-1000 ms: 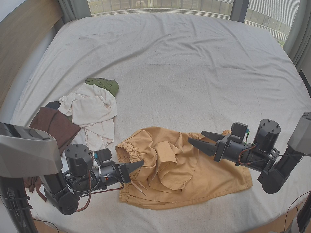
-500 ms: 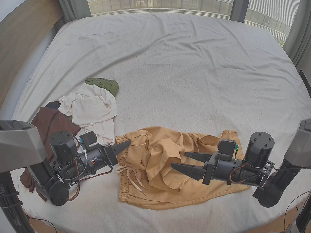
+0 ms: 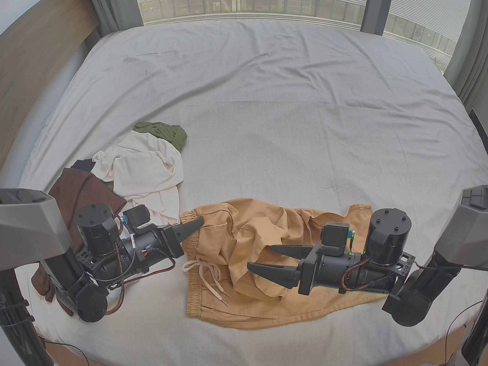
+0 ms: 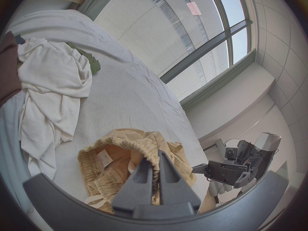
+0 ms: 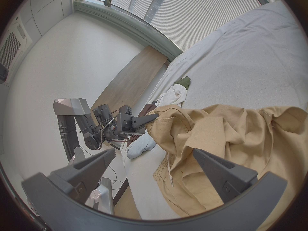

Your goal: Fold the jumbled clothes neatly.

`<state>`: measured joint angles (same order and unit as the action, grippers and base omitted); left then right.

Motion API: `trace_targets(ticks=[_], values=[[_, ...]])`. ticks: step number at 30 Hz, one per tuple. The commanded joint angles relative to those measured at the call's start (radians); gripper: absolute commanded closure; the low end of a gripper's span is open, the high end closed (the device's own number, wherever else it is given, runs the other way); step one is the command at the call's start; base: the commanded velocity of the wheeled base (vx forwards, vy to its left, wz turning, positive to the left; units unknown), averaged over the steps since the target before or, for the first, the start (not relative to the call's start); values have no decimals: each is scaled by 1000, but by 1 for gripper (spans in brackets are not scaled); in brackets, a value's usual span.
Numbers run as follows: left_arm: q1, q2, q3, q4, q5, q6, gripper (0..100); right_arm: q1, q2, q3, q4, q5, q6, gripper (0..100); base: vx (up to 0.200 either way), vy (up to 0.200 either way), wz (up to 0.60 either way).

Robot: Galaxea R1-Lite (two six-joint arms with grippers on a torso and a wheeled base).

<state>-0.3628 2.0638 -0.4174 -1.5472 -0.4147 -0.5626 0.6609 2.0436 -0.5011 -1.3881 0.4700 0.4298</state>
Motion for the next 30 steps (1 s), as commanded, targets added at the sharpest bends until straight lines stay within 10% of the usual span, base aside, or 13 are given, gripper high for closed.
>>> trace_targets(ticks=[1, 22, 23, 30], values=[[-1, 1, -1, -1, -1, 0, 100, 11, 17, -8, 4, -1, 0, 0, 0, 0, 0], [-4, 1, -1, -1, -1, 0, 100, -1, 208, -197, -2, -111, -22, 0, 0, 0, 0], [-4, 1, -1, -1, -1, 0, 100, -3, 211, -197, -2, -122, -23, 100, 0, 0, 0], [-4, 1, 0, -1, -1, 0, 100, -38, 221, -195, -34, -151, -20, 100, 0, 0, 0]])
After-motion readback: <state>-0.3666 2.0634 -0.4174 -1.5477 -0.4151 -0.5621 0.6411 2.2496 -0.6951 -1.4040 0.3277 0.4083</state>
